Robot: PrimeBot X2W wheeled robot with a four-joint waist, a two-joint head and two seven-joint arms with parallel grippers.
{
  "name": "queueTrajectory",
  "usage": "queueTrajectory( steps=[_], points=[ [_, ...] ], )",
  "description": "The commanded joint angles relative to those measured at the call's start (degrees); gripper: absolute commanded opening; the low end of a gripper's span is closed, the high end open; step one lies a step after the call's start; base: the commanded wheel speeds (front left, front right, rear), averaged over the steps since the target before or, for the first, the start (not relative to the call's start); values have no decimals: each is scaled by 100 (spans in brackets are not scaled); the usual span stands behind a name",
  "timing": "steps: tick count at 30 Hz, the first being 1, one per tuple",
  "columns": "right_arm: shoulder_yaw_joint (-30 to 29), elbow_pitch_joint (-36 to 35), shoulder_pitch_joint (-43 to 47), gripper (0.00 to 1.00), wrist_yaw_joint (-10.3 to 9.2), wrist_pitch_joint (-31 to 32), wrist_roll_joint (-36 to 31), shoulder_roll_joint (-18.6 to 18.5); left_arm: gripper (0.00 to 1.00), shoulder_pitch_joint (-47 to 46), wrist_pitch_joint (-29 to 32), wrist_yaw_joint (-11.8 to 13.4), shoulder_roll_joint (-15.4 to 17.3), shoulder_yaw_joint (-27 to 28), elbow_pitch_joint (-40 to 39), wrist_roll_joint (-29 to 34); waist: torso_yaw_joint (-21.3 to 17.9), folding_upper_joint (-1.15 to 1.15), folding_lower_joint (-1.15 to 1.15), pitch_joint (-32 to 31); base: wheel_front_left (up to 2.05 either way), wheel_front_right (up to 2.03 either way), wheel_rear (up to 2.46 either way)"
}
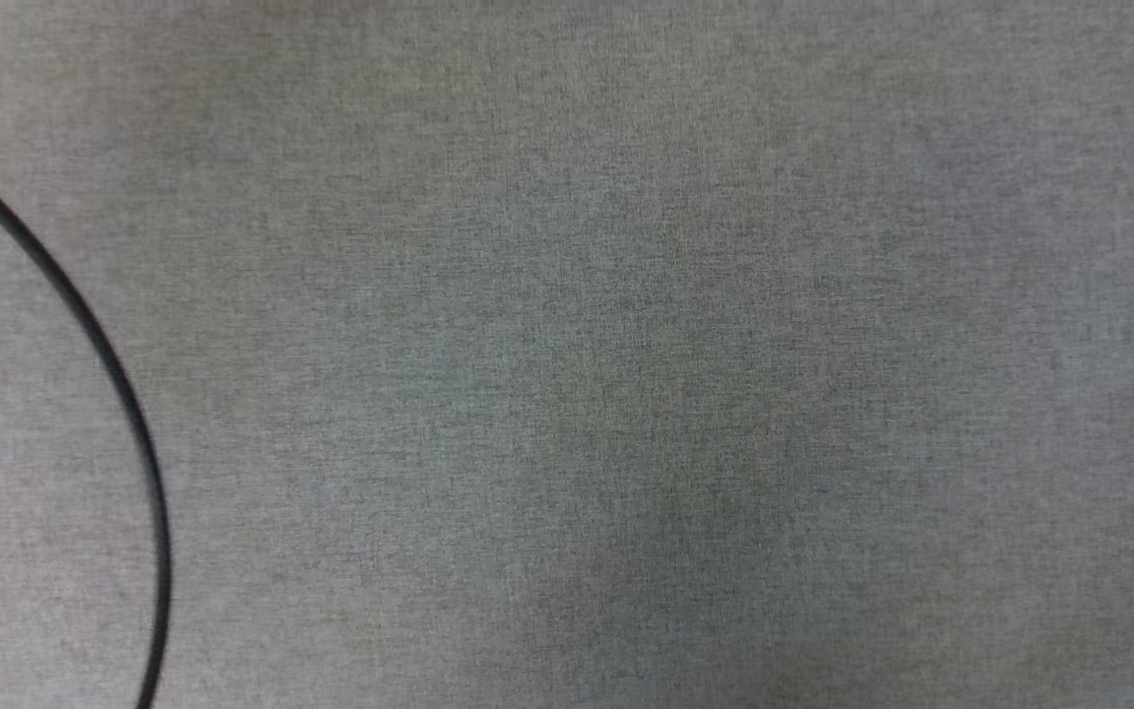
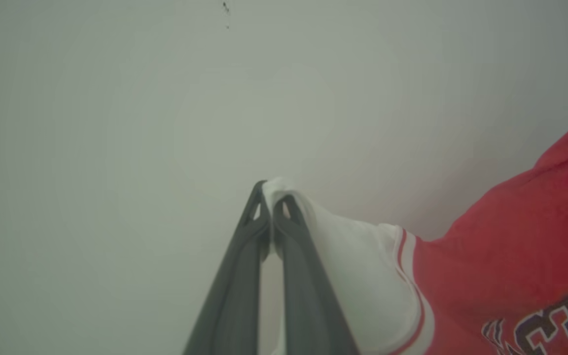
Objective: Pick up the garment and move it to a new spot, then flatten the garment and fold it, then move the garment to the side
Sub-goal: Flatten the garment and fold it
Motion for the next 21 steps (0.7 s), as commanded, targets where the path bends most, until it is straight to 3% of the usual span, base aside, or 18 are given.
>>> queueTrajectory(
  steps=[1,5,12,16,21],
  points=[
    [151,32,321,0,-3,-104,151,-34,0,271,-82,2,-28,-108,24,-44,24,0,-1,-115,0,0,0],
    [489,53,943,0,-3,-257,412,-41,0,969,-179,-1,-42,-332,-66,-255,61,0,-1,-355,0,0,0],
    [1078,-131,2172,0,-3,-538,970,-120,0,2621,-276,6,226,-539,-559,-593,99,0,-1,-954,0,0,0],
    [1396,-249,2930,0,-3,-660,1290,-173,0,3803,-299,177,380,-511,-985,-768,85,0,-1,-1331,0,0,0],
    [1743,-419,3879,0,-2,-833,1677,-358,0,5315,-307,572,615,-407,-1784,-995,109,0,-1,-1800,0,0,0]
  ],
)
